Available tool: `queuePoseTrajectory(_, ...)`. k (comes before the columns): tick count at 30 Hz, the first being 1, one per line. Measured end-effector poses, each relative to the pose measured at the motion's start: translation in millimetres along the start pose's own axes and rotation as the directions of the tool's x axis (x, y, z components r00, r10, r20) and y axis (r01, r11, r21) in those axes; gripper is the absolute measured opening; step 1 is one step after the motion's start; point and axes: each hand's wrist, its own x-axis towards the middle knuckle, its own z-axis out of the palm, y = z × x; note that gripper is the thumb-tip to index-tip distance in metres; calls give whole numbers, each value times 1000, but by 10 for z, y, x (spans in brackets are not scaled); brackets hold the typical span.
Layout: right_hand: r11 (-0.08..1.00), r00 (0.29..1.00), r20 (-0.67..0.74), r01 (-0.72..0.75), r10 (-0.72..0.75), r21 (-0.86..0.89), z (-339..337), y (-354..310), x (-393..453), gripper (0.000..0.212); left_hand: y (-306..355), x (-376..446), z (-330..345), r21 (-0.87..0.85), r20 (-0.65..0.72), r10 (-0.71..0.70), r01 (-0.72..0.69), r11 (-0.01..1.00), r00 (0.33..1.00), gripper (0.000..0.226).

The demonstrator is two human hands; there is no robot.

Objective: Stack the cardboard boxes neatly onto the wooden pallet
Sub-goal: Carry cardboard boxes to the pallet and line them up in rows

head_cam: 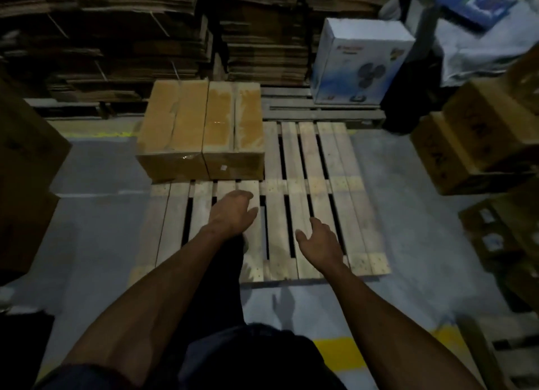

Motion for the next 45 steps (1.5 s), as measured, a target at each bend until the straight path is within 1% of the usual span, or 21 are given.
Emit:
queuePoseTrajectory(3,1000,1000,0,-6,6,-23,-64,186,-391,67,247,-398,18,34,2,47,-47,998,999,50)
queuePoseTrajectory(7,998,998,-18,-54,54,-10,-127,361,-697,67,407,-739,99,82,87,87,-95,992,992,48)
queuePoseTrajectory(12,996,991,-95,-89,91,21,-168,454,-917,64,488,-888,121,106,175,154,-174,979,972,48)
queuePoseTrajectory(13,994,987,-117,-103,106,34,-172,471,-940,63,489,-885,120,110,211,162,-188,976,964,51)
queuePoseTrajectory(16,982,970,-163,-167,179,83,-184,520,-993,65,451,-838,132,92,271,187,-219,971,944,79)
queuePoseTrajectory(17,977,965,-161,-193,206,91,-175,532,-1025,65,423,-822,165,92,286,208,-243,966,935,84)
queuePoseTrajectory(19,964,952,-166,-239,256,118,-134,550,-1107,64,392,-800,216,114,311,232,-278,954,922,82)
queuePoseTrajectory(22,947,931,-186,-290,313,138,-86,589,-1168,64,451,-746,299,87,321,273,-315,945,907,82)
queuePoseTrajectory(25,920,903,-191,-359,385,155,-52,695,-1242,63,621,-670,463,102,373,340,-403,909,863,55)
queuePoseTrajectory(26,914,894,-201,-373,399,157,-54,737,-1264,62,702,-662,491,107,381,363,-430,896,851,52)
queuePoseTrajectory(27,909,889,-204,-382,411,164,-65,781,-1279,61,783,-651,509,110,392,377,-449,887,839,53)
queuePoseTrajectory(30,890,873,-199,-406,444,207,-147,961,-1291,59,1063,-599,533,107,412,422,-503,858,807,72)
queuePoseTrajectory(34,866,852,-197,-436,484,243,-358,1357,-1218,62,1513,-448,709,112,399,466,-546,830,790,74)
queuePoseTrajectory(37,860,840,-212,-450,499,242,-580,1776,-1108,61,1876,-276,1016,114,376,501,-575,810,780,79)
queuePoseTrajectory(41,860,832,-236,-451,502,238,-1052,2514,-853,57,2635,20,1440,188,402,478,-581,792,781,92)
queuePoseTrajectory(45,861,831,-241,-455,502,226,-1640,3184,-699,60,3498,223,1683,252,406,428,-549,797,807,98)
